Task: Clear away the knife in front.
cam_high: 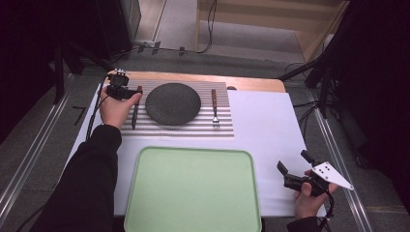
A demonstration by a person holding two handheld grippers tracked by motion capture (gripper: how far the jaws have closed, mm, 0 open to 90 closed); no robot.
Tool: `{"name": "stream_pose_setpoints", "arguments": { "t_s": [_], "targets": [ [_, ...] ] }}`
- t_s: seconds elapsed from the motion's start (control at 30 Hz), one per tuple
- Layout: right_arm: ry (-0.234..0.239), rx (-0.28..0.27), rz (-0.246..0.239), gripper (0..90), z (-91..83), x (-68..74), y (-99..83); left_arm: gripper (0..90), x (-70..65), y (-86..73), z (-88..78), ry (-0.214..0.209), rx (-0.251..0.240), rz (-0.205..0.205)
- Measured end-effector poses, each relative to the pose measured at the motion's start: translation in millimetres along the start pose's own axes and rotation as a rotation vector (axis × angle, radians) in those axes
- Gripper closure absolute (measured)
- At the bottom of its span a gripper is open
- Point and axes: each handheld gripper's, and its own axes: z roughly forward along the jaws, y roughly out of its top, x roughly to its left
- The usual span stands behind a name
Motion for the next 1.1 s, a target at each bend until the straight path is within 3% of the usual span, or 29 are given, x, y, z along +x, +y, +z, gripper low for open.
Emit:
{"name": "stream_pose_setpoints", "arguments": {
  "t_s": [0.3, 0.4, 0.73, 0.93, 1.1],
  "targets": [
    [-0.005, 0.005, 0.001, 0.0, 0.1, 0.5, 0.0, 42.9, 5.4, 0.0, 6.7, -0.002, 0.068, -0.054],
    [-0.004, 0.007, -0.001, 0.0, 0.2, 0.5, 0.0, 43.5, 5.9, -0.8, 9.1, -0.004, 0.09, -0.05],
    [-0.01, 0.006, 0.001, 0.0, 0.3, 0.5, -0.1, 54.8, 9.2, -2.2, 16.9, -0.062, 0.157, -0.098],
    [-0.01, 0.007, 0.002, 0.0, 0.4, 0.3, -0.1, 62.0, 6.2, -2.2, 21.7, -0.055, 0.204, -0.06],
    [-0.01, 0.005, 0.003, 0.0, 0.5, -0.1, -0.2, 66.5, 2.3, -2.2, 24.9, -0.039, 0.208, -0.07]
  ]
}}
